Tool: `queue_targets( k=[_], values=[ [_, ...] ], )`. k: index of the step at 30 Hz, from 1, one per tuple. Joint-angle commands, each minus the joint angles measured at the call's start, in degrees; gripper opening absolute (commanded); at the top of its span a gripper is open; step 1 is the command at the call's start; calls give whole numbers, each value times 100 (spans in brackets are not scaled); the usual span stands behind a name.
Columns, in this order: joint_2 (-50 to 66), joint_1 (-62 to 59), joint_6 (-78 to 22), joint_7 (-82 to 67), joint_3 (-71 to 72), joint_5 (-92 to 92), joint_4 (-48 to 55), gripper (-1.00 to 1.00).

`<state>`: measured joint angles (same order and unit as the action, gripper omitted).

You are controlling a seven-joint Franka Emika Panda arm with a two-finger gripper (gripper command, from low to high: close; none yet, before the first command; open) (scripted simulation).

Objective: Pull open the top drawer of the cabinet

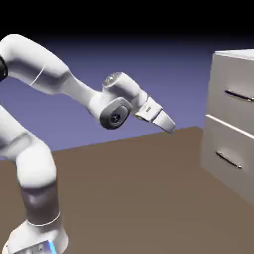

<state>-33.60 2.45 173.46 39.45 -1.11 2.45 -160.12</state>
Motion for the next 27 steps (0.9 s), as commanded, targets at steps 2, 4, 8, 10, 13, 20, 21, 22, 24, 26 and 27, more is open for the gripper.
queue_targets(
  k=[2,4,8,10,13,20,21,22,24,26,27],
  values=[
    [-155,293,-91,-499,-185,406,145,0],
    [-311,586,-182,-997,-370,812,291,0],
    [-622,1172,-365,-1994,-740,1625,581,0],
    [-777,1465,-456,-2492,-925,2031,727,0],
    [-1010,1904,-592,-3240,-1202,2640,945,0],
    [-1554,2930,-911,-4984,-1849,4061,1454,0],
    [-1631,3076,-957,-5233,-1941,4264,1526,0],
    [-1709,3223,-1002,-5482,-2034,4467,1599,0],
    [-1865,3516,-1093,-5981,-2219,4873,1744,0],
    [-2020,3808,-1185,-6479,-2403,5280,1890,0],
    [-2098,3955,-1230,-6728,-2496,5483,1962,0]
  ],
)
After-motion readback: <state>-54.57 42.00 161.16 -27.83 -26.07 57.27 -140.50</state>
